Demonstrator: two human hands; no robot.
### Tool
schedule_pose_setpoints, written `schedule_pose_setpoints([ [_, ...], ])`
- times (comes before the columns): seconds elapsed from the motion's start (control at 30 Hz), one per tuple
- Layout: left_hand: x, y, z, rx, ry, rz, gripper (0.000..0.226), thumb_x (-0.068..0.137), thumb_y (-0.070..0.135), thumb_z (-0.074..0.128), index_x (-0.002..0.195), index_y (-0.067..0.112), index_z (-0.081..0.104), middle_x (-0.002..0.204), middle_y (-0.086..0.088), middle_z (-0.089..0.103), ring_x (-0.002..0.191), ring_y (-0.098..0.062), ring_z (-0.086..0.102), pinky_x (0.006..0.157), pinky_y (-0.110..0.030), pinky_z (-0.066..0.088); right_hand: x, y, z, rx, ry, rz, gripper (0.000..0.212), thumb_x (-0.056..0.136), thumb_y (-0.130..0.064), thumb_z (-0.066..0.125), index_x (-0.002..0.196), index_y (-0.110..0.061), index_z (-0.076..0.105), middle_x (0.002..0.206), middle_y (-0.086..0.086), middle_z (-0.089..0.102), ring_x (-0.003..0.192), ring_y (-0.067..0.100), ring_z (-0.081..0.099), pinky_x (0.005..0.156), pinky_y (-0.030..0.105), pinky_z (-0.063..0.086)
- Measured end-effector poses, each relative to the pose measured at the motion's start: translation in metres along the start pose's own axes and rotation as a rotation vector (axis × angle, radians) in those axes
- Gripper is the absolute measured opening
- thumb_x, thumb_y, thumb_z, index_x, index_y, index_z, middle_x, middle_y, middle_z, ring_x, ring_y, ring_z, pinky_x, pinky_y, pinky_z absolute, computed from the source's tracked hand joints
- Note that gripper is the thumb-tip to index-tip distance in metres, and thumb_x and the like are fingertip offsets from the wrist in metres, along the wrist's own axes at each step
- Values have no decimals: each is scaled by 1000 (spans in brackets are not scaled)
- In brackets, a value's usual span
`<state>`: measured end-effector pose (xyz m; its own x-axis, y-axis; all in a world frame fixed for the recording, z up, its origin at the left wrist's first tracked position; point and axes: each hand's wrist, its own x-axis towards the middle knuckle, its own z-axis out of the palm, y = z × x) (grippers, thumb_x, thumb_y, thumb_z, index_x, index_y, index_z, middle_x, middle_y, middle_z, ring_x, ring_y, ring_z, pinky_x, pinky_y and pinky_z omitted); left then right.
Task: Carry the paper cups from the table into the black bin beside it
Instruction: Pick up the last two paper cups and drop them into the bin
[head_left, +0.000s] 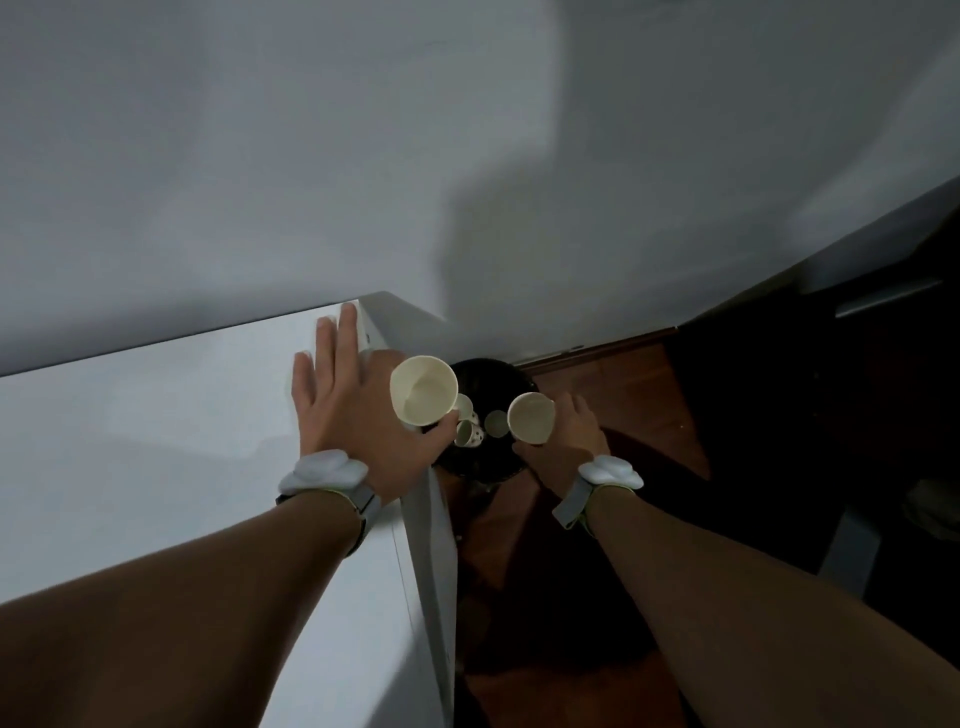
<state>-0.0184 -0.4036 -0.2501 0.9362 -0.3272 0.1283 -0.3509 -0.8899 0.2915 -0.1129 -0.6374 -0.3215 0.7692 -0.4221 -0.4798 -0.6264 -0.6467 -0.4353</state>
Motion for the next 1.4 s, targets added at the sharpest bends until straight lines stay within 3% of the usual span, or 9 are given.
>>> schedule_pose_setpoints([
  [0.27, 0, 8, -8, 3, -30, -15, 71, 70, 82, 67, 118, 31, 63, 175, -10, 22, 163, -35, 14, 125, -62, 18, 22, -1, 16, -1, 92, -35, 64, 75, -40, 81, 128, -18, 54, 122, 8, 57, 108, 34, 57, 81, 42, 48],
  [0.43, -1, 8, -11, 3, -47, -5, 72, 73, 81, 64, 121, 28, 63, 176, -12, 22, 163, -38, 14, 126, -63, 18, 32, 0, 23, 5, 57, -40, 73, 74, -45, 81, 134, -19, 50, 128, 9, 55, 113, 36, 54, 87, 47, 48],
  [0.6, -1, 8, -10, 1, -49, -7, 72, 73, 81, 62, 123, 30, 61, 176, -11, 21, 164, -37, 12, 126, -62, 16, 36, 3, 29, -2, 26, -25, 97, 64, -50, 86, 147, -26, 42, 142, 4, 50, 128, 32, 48, 98, 47, 44],
  [0.83, -1, 6, -8, 17, -40, 4, 74, 73, 82, 61, 123, 28, 61, 176, -11, 21, 164, -37, 13, 126, -61, 16, 28, -4, 28, -6, 82, -28, 70, 76, -39, 80, 139, -26, 52, 140, 2, 52, 130, 28, 48, 99, 44, 43],
  [0.97, 0, 6, -8, 18, -27, 13, 74, 72, 81, 62, 123, 27, 62, 175, -12, 24, 163, -39, 15, 126, -62, 18, 28, -26, 18, 271, 52, -39, 47, 85, -26, 80, 127, -12, 64, 128, 9, 63, 118, 28, 60, 97, 44, 49],
  [1.1, -2, 5, -4, 19, -24, 11, 73, 71, 82, 63, 124, 30, 60, 176, -10, 21, 164, -37, 12, 126, -60, 16, 24, -66, -6, 559, 47, -118, 22, 87, -29, 79, 100, -12, 74, 93, 2, 76, 85, 16, 69, 85, 37, 57],
  [1.27, 0, 3, -1, 54, -7, 9, 76, 75, 90, 55, 125, 32, 59, 176, -8, 19, 164, -35, 11, 126, -59, 16, 19, -105, -29, 684, -78, -288, 24, 88, -42, 74, 80, -19, 73, 72, -6, 73, 64, 4, 65, 63, 20, 50],
  [1.4, -1, 1, 1, 71, 8, 17, 75, 78, 95, 43, 124, 37, 58, 176, -6, 17, 164, -34, 11, 126, -57, 15, 21, -112, -36, 626, -140, -346, 29, 87, -51, 69, 80, -23, 74, 72, -7, 74, 65, 4, 66, 64, 23, 51],
])
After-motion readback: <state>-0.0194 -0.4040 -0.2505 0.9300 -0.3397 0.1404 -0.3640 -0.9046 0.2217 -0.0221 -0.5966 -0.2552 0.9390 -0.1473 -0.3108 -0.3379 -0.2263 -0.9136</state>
